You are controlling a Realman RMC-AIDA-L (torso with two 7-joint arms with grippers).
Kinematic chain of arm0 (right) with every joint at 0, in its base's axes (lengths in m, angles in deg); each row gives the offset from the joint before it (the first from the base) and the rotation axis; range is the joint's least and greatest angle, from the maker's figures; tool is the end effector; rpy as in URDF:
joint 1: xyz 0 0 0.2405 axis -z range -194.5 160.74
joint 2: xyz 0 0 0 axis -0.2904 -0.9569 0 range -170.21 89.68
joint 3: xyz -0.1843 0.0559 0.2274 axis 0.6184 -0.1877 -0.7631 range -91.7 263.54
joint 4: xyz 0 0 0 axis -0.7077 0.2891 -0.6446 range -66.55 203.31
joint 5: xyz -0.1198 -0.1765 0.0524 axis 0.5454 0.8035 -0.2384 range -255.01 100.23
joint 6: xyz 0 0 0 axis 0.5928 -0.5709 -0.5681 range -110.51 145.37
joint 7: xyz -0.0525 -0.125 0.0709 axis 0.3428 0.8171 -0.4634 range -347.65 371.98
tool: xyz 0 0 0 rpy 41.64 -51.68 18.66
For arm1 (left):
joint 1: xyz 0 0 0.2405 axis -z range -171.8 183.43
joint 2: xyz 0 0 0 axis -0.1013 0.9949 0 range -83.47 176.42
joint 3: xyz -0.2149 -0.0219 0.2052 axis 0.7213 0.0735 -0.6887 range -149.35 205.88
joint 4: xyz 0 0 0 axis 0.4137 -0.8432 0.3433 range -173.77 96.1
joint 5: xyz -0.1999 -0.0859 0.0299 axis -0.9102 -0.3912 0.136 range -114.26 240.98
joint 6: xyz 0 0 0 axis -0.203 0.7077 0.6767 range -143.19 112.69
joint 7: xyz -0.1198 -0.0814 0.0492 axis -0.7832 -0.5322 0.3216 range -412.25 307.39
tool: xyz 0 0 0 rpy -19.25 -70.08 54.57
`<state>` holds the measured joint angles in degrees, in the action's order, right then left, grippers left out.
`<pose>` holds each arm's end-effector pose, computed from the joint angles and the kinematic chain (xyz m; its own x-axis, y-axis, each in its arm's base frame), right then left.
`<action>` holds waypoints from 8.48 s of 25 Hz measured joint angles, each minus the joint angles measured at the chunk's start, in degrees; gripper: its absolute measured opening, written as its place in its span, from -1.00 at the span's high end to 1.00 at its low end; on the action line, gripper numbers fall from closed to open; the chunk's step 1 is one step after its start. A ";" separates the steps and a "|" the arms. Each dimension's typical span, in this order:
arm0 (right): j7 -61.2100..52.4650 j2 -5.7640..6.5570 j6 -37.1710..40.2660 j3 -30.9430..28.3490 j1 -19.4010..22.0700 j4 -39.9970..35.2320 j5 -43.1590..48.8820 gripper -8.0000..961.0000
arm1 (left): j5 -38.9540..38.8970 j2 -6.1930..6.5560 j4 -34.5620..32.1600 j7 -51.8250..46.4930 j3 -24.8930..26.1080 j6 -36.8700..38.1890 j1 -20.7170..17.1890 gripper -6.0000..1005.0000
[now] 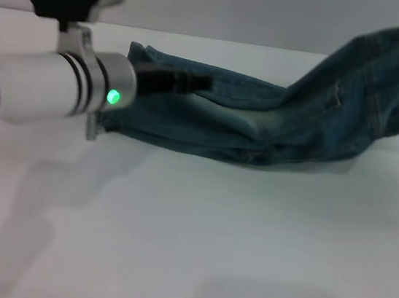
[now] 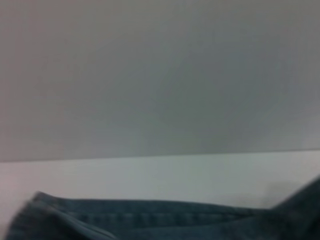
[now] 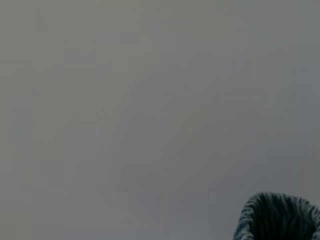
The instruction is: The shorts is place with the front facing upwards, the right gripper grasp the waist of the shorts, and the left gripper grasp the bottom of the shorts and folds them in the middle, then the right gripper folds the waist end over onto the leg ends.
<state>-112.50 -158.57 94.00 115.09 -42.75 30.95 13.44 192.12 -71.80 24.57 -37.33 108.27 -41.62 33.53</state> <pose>0.3346 0.3896 0.0565 -0.1804 -0.5074 -0.8426 -0.8990 -0.2626 0.3506 -0.2097 0.4334 -0.0861 0.5801 0.5929 0.5586 0.8139 -0.3947 -0.4263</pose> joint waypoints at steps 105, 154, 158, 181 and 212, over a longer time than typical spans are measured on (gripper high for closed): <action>22.04 -1.03 -17.93 33.11 -2.78 -8.01 -3.48 -0.44 | -2.11 0.34 9.05 12.10 2.25 15.14 -14.62 -0.60; 24.67 -0.66 -13.74 22.16 13.56 -4.16 -7.35 -0.64 | -2.85 0.48 -26.31 20.01 -9.48 20.85 13.61 -0.60; 24.98 -0.63 -13.39 22.24 13.46 -4.68 -7.33 -0.64 | -1.92 0.71 -21.51 20.02 -7.95 21.07 9.59 -0.60; 62.83 -1.40 -21.20 27.79 13.35 -11.24 -30.37 -0.64 | 4.95 0.47 7.06 14.87 -15.93 36.19 -10.54 -0.60; 151.77 -1.49 -16.79 98.18 8.88 -0.83 -149.47 -0.61 | 5.18 -0.10 -17.19 -2.15 -24.24 73.25 -11.39 -0.60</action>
<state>39.27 -160.06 77.21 213.27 -33.87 30.12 -136.03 197.29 -71.90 7.38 -39.49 84.03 31.63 22.14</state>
